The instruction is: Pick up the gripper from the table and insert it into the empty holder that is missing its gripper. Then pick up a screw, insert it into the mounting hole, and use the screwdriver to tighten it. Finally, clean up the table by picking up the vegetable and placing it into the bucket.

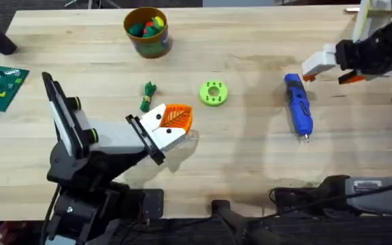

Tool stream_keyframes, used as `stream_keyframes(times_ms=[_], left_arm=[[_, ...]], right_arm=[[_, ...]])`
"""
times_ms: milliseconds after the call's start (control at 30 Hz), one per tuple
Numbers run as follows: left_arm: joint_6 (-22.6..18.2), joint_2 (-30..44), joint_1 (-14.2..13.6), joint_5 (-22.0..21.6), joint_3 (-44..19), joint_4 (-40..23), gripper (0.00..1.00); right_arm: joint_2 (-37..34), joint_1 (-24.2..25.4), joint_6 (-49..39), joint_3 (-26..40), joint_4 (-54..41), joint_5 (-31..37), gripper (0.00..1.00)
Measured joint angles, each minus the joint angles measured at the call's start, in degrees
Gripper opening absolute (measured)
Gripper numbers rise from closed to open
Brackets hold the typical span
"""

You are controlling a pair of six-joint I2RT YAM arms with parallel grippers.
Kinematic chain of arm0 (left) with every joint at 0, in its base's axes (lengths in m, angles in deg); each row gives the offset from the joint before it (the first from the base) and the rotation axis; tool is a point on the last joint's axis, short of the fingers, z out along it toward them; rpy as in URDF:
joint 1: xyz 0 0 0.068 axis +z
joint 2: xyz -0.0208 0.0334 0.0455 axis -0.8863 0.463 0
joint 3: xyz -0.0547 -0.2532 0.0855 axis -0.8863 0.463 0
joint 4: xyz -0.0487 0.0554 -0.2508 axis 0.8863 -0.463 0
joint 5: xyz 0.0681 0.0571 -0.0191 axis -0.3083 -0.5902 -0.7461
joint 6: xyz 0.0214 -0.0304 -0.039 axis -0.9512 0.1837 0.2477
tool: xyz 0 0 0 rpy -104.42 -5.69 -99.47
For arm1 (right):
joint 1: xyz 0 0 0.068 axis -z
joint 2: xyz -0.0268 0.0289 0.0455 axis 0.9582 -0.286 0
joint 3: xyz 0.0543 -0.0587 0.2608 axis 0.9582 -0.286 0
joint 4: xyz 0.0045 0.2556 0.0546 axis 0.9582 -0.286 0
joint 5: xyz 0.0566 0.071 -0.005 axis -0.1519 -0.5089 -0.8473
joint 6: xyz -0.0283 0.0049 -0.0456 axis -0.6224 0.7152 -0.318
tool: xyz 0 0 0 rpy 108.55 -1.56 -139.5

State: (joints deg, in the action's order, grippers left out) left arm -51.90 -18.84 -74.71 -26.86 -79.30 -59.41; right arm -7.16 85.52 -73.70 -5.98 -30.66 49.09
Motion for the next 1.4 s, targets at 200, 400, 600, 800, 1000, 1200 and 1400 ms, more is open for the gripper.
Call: stream_keyframes(times_ms=[200,400,600,800,1000,1200,1400], left_arm=[[0.0,0.0,0.0,0.0,0.0,0.0,0.016],[0.0,0.0,0.0,0.0,0.0,0.0,0.016],[0.0,0.0,0.0,0.0,0.0,0.0,0.016],[0.0,0.0,0.0,0.0,0.0,0.0,0.016],[0.0,0.0,0.0,-0.2,0.0,0.0,0.016],[0.0,0.0,0.0,-0.2,0.0,0.0,0.016],[0.0,0.0,0.0,-0.2,0.0,0.0,0.016]], right_arm=[[1.6,-3.6,-2.1,0.3,-2.5,-0.2,0.99],[1.6,-4.2,-2.5,0.2,-0.4,-0.2,0.99],[1.6,-4.2,-2.5,-6.3,6.7,-0.3,0.99],[0.7,-4.2,-2.5,-11.9,10.6,-0.2,0.99],[-2.8,-4.5,-3.8,-12.1,13.2,-0.2,0.99],[-7.4,-6.8,-4.1,-12.2,14.1,2.2,0.99],[-8.5,-7.8,-2.7,-12.3,17.4,4.3,0.99]])
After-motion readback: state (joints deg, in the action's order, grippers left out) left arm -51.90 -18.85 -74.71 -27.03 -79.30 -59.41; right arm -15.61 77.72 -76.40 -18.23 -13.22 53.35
